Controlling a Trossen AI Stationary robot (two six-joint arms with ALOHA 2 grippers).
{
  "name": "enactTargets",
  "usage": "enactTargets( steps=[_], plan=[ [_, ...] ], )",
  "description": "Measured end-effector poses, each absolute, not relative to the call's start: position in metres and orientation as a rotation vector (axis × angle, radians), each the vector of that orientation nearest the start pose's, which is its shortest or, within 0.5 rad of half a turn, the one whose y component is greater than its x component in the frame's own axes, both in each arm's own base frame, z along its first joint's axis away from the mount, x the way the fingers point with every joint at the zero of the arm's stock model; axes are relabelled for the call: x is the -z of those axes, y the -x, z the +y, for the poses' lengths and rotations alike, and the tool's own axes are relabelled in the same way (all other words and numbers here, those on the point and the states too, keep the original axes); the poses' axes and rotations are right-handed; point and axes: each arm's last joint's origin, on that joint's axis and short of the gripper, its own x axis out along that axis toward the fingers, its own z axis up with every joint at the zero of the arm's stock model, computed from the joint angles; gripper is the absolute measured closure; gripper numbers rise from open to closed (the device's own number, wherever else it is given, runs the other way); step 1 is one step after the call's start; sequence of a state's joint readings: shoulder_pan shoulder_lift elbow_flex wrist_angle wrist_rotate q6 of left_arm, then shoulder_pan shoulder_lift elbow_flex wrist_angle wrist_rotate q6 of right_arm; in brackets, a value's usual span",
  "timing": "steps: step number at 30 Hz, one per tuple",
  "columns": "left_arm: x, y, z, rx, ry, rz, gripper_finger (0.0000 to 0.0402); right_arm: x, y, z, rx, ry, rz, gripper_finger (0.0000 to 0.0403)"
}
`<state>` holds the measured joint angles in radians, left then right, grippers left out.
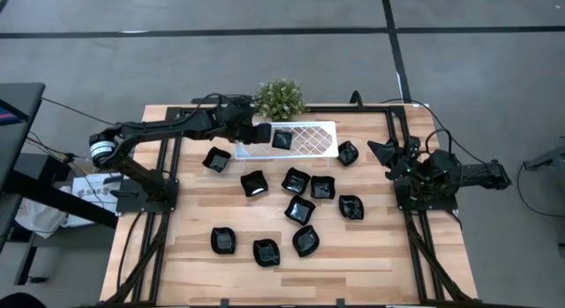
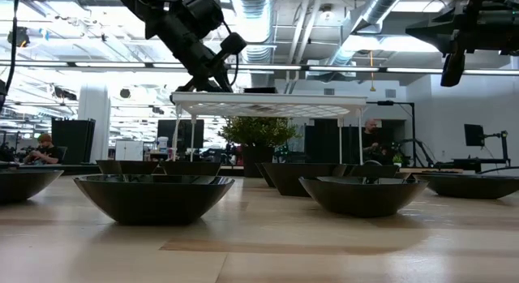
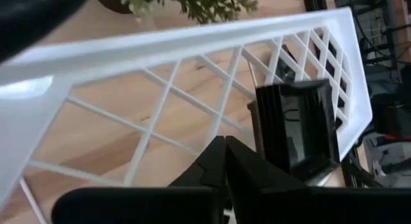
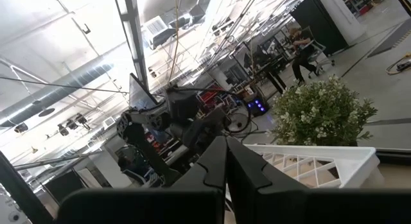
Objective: Pick & Place Mini shaped plates
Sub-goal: Adjust the stacked square plate on the shelf
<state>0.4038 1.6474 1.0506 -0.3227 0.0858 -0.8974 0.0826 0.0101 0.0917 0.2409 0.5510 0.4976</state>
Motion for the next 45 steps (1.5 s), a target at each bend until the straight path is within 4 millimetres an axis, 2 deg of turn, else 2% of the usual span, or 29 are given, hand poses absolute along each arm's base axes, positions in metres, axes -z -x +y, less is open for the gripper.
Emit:
enactTargets(
  steps=[8,17,45],
  plan=[
    [-0.203,-0.309,0.129,-0.678,1.08,0.708,0.0394,-0.215,-0.084,-0.008,0.38,-0.586,-0.42,0.0403],
    [-0.215,-0.315,0.129,-0.643,1.056,0.67,0.0395,-0.215,-0.084,-0.009,0.406,-0.589,-0.426,0.0403],
    [-0.211,-0.32,0.119,-0.628,1.067,0.699,0.0396,-0.215,-0.084,-0.009,0.408,-0.589,-0.426,0.0403]
  ],
)
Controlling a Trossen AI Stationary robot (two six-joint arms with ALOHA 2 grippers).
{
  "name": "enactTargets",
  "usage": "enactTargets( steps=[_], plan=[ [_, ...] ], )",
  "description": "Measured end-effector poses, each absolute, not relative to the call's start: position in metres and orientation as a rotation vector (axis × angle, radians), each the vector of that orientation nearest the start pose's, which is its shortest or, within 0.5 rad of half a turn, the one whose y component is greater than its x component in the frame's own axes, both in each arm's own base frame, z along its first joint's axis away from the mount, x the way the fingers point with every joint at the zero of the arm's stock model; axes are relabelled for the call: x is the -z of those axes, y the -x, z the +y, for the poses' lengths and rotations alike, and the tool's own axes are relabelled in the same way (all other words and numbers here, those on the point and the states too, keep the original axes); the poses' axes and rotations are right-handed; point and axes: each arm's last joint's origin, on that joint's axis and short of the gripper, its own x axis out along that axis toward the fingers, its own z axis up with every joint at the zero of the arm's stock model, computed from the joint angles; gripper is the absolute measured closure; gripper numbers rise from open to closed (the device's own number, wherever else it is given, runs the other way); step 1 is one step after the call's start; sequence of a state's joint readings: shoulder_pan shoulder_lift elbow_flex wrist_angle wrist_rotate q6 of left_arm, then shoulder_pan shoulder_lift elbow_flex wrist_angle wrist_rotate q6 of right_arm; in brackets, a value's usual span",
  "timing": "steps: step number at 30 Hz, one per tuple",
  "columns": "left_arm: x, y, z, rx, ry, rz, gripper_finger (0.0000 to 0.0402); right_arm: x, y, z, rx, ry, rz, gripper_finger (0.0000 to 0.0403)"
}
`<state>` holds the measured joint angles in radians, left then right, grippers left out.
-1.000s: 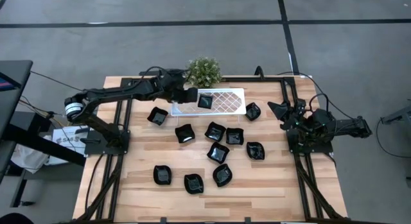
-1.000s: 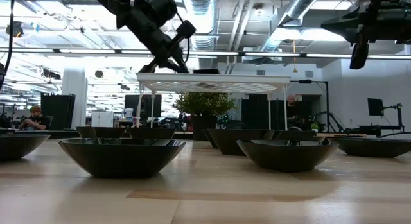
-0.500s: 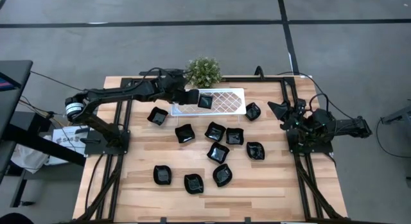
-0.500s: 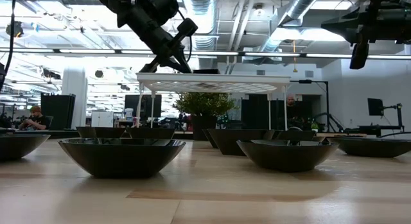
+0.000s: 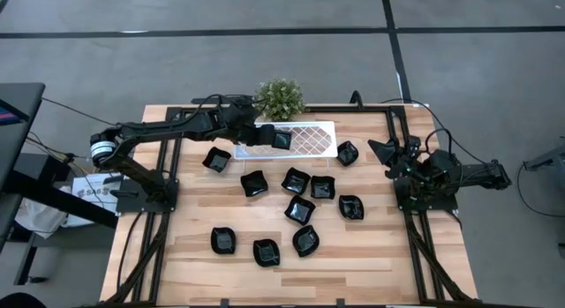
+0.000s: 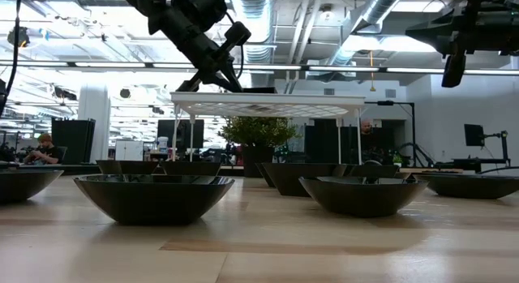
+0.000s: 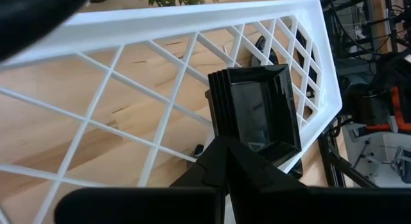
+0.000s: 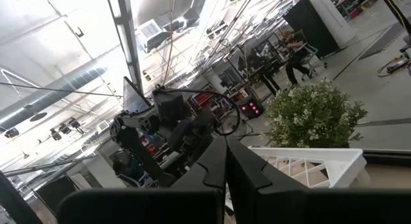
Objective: Pick & Place Mini shaped plates
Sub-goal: Adjust the stacked square plate on the shelf, then adjust the shelf
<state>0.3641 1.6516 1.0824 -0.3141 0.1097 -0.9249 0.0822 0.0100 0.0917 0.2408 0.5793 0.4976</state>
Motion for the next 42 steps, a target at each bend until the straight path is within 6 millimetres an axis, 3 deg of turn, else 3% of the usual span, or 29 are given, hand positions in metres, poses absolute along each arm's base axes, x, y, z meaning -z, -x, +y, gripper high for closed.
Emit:
enactTargets(
  steps=[34,42],
  plan=[
    [-0.21,-0.32,0.115,-0.603,1.125,0.722,0.0396,-0.215,-0.084,-0.009,0.412,-0.59,-0.427,0.0403],
    [-0.219,-0.291,0.126,-0.736,1.097,0.809,0.0396,-0.215,-0.084,-0.009,0.404,-0.589,-0.425,0.0403]
  ],
)
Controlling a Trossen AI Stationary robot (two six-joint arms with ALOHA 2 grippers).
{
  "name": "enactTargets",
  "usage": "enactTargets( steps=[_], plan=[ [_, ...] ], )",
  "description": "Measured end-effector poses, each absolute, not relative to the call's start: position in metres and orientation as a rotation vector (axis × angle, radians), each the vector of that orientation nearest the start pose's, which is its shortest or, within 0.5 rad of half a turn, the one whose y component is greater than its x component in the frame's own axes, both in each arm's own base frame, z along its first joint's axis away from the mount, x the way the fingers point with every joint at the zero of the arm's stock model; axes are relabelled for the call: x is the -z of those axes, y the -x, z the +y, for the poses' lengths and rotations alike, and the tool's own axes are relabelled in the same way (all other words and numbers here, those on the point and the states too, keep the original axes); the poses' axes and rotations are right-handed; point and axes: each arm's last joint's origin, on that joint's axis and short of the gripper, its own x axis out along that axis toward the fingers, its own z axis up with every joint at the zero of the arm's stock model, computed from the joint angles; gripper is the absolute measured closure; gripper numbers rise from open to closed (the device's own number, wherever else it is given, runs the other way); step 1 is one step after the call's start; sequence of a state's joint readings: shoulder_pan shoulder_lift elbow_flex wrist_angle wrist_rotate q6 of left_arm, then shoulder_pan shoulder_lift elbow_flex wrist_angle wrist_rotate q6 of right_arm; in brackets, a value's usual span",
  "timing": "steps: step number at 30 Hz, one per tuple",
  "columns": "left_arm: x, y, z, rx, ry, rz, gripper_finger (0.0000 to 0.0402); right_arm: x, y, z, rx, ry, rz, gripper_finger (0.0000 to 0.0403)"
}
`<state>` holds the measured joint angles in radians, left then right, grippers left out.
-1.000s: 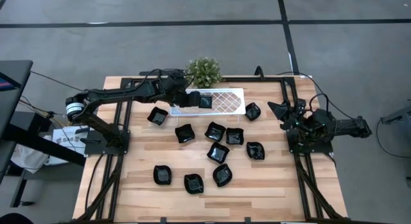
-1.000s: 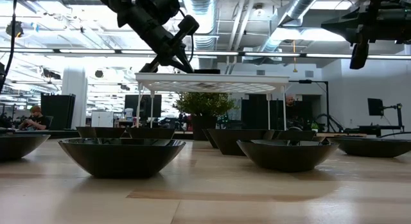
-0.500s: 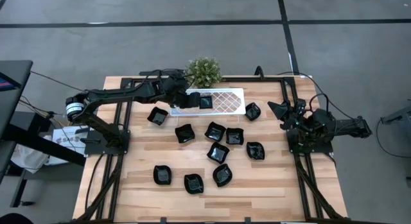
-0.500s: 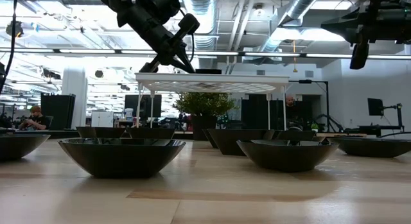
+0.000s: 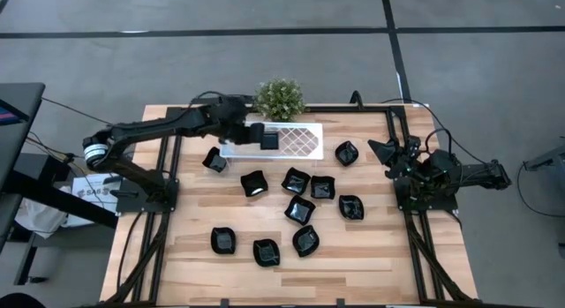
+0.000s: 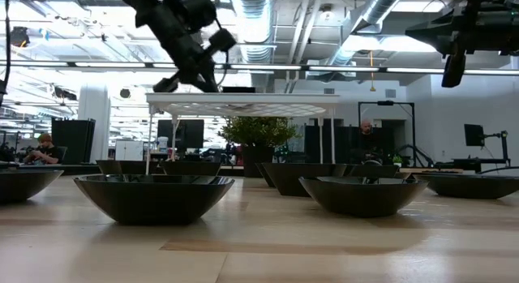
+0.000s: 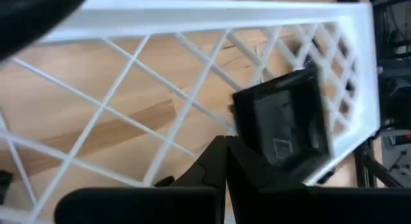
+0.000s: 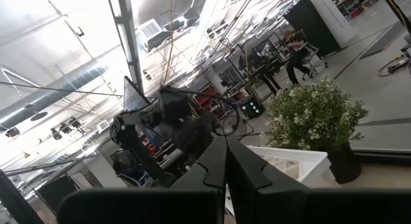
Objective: Pick & Place Mini shaped plates
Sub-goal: Adjust the shelf
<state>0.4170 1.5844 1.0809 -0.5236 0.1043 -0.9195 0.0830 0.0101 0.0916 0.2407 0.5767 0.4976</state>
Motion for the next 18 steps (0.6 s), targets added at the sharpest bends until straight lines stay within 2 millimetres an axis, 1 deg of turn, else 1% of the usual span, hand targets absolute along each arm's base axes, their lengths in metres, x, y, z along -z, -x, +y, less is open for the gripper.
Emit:
enactTargets(
  steps=[5,10,12,15,18],
  plan=[
    [-0.251,-0.278,0.12,-0.746,1.048,0.682,0.0396,-0.215,-0.084,-0.009,0.403,-0.589,-0.425,0.0403],
    [-0.287,-0.257,0.113,-0.757,1.01,0.53,0.0396,-0.215,-0.084,-0.009,0.41,-0.59,-0.427,0.0403],
    [-0.298,-0.247,0.11,-0.77,1.005,0.497,0.0396,-0.215,-0.084,-0.009,0.41,-0.589,-0.426,0.0403],
    [-0.305,-0.23,0.104,-0.834,1.011,0.507,0.0396,-0.215,-0.084,-0.009,0.409,-0.59,-0.427,0.0403],
    [-0.3,-0.217,0.1,-0.947,1.006,0.59,0.0396,-0.215,-0.084,-0.009,0.409,-0.589,-0.426,0.0403]
  ],
)
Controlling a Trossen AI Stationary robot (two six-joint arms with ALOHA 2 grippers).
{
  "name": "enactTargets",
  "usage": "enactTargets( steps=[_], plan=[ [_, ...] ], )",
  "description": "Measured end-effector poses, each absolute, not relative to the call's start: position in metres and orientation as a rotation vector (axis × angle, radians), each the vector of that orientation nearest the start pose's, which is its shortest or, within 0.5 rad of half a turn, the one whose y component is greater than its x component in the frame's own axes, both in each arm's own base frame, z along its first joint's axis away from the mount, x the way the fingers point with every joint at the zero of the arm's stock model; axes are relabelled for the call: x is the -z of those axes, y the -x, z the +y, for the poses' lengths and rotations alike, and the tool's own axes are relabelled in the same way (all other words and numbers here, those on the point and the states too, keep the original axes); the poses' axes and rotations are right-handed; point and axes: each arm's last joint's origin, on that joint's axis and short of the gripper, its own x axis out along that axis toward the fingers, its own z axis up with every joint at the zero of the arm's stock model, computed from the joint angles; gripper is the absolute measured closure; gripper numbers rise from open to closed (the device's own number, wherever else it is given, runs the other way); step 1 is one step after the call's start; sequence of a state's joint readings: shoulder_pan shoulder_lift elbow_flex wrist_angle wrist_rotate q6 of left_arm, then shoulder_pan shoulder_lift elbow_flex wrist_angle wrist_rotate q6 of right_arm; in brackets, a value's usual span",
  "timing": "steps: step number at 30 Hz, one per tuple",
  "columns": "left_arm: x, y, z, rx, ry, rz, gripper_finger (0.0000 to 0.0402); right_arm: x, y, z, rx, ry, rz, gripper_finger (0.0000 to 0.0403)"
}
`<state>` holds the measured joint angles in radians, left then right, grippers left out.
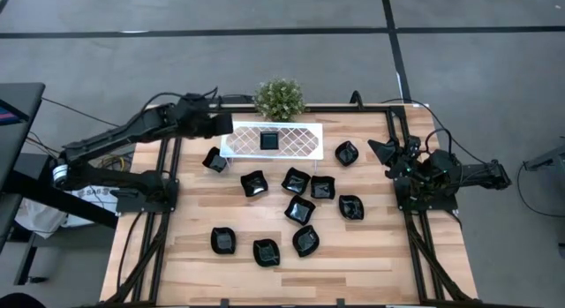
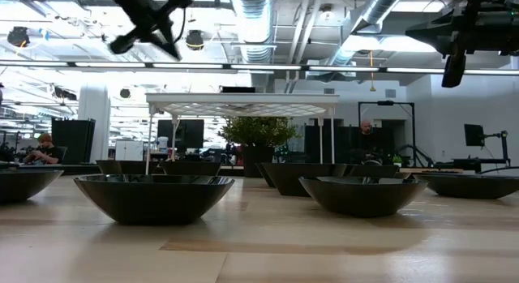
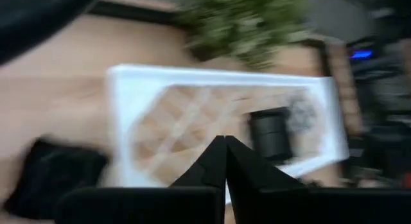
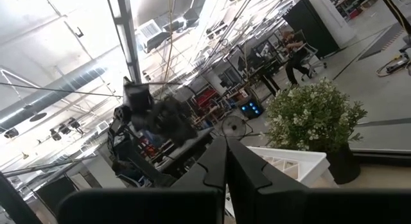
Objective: Pick & Place Mini shaped plates
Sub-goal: Adjust the shelf
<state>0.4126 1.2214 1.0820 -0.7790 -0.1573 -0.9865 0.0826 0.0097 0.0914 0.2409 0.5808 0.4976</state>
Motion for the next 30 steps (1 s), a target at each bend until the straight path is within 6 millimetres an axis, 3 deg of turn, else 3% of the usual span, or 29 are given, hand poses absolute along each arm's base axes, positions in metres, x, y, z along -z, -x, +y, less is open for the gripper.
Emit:
enactTargets(
  steps=[8,18,26,30],
  plan=[
    [-0.268,-0.218,0.108,-1.075,1.006,0.727,0.0396,-0.215,-0.084,-0.009,0.404,-0.597,-0.428,0.0403],
    [-0.266,-0.188,0.13,-1.256,0.998,0.752,0.0396,-0.215,-0.084,-0.009,0.396,-0.615,-0.431,0.0403],
    [-0.238,-0.194,0.133,-1.236,1.052,0.867,0.0396,-0.215,-0.084,-0.01,0.407,-0.611,-0.433,0.0403],
    [-0.234,-0.204,0.139,-1.186,1.074,0.827,0.0396,-0.215,-0.084,-0.01,0.407,-0.611,-0.433,0.0403]
  ],
)
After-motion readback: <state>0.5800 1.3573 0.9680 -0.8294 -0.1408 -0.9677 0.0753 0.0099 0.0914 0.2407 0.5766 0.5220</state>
